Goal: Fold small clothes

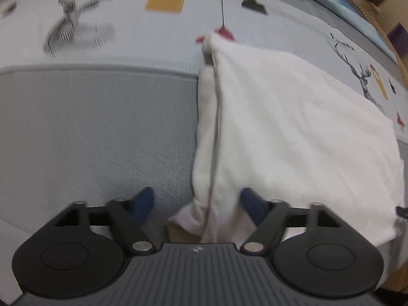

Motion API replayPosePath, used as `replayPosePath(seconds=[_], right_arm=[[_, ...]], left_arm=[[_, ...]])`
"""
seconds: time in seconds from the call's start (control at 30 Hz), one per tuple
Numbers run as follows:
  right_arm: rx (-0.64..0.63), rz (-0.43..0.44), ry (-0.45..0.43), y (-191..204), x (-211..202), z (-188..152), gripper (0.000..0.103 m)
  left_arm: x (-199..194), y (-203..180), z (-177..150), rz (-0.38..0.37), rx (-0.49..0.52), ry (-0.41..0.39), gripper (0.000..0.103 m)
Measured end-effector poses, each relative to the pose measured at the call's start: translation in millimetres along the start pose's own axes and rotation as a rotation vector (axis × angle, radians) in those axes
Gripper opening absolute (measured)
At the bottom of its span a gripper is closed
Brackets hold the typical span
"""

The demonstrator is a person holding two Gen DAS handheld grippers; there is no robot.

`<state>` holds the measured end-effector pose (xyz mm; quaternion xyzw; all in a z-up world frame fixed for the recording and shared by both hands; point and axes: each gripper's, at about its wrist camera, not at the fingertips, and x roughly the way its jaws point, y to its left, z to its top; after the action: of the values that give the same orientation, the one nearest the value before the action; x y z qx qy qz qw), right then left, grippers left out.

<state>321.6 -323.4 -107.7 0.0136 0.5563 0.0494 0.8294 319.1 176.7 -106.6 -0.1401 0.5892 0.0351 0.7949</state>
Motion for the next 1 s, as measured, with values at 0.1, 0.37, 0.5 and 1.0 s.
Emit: replayPosePath(seconds=[0.1, 0.37, 0.5, 1.0], right_arm=[[0.021, 0.006, 0.002, -3, 6, 2, 0.065], [0.028, 0.021, -0.020, -5, 6, 12, 0.033], [0.030, -0.004, -0.022, -1, 6, 14, 0.033], [-0.119, -0.098, -0.073, 6, -14, 9, 0.046]], left_arm=[[0, -7, -1, -0.055, 0.045, 0.000, 0.032], [-3, -2, -14, -0.078, 0.049, 0.062, 0.014], [-1, -4, -19, -0.028, 0.084, 0.051, 0.030], [-11, -60, -30, 0.072, 0.356, -0.107, 0.033]])
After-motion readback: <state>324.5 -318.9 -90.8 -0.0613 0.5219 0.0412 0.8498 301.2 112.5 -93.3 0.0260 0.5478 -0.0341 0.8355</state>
